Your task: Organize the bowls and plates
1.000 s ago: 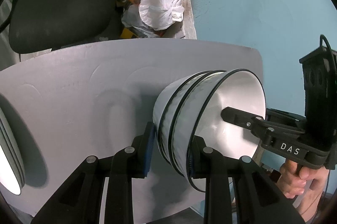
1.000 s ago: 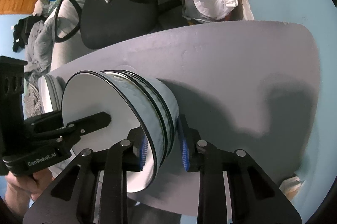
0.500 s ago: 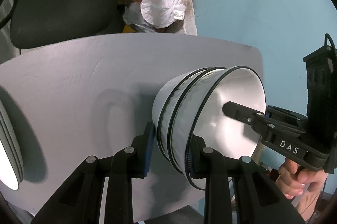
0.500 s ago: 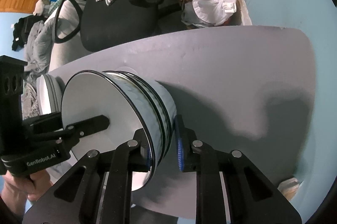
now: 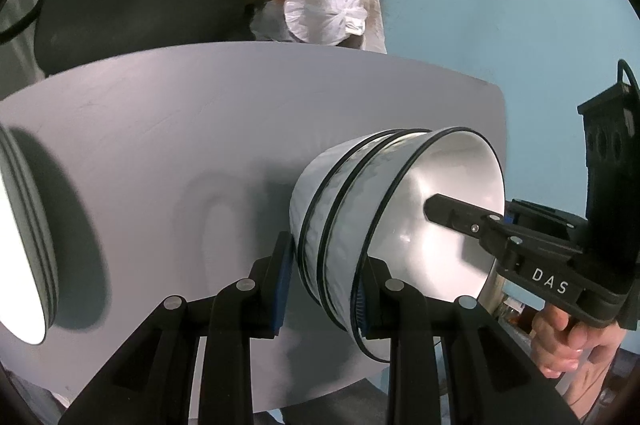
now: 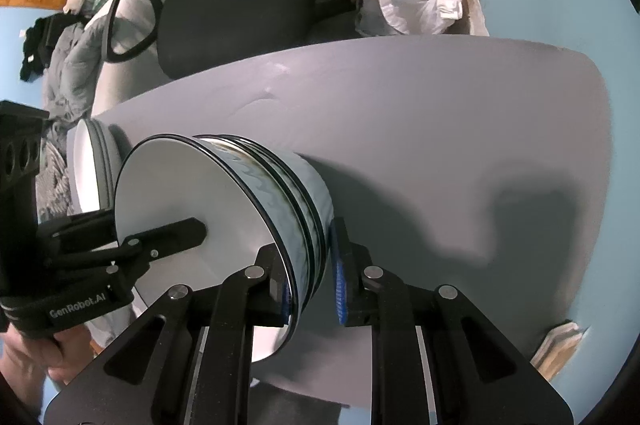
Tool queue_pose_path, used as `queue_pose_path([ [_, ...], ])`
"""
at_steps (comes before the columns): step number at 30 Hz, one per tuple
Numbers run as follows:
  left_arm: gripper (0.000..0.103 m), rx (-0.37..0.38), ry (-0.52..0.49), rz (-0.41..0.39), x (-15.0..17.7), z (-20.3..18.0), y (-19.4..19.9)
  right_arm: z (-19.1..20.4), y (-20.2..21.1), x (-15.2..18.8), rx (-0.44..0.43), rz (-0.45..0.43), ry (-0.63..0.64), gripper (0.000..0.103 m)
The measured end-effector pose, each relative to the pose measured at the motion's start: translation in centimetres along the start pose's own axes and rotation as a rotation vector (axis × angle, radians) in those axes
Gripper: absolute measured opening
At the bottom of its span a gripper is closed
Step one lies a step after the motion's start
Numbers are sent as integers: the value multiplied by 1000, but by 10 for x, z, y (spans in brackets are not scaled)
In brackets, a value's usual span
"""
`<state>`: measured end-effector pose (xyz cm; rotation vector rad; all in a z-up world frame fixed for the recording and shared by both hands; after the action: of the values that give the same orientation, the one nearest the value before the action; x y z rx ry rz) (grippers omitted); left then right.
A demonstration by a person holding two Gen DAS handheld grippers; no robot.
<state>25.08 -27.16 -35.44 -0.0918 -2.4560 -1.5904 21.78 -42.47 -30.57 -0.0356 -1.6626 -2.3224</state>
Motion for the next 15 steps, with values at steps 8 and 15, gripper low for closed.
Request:
queue_pose_path([
  [8,26,23,45,-25,17,28,15,33,-7,2,20,11,40,17],
  [15,26,29,69,-54,30,56,33,65,-16,0,36,17,80,16],
])
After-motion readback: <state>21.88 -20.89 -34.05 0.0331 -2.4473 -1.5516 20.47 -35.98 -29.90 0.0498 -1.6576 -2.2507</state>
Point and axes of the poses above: each gripper's, at about its wrist camera, not at the fingertips, and y roughly against the way its jaws point, z to its left, x to its underside, the point moved 7 cm from there along -y, roughly the way its jaws point, and after that the axes turned 3 degrees about z, right-handed, at the moved point
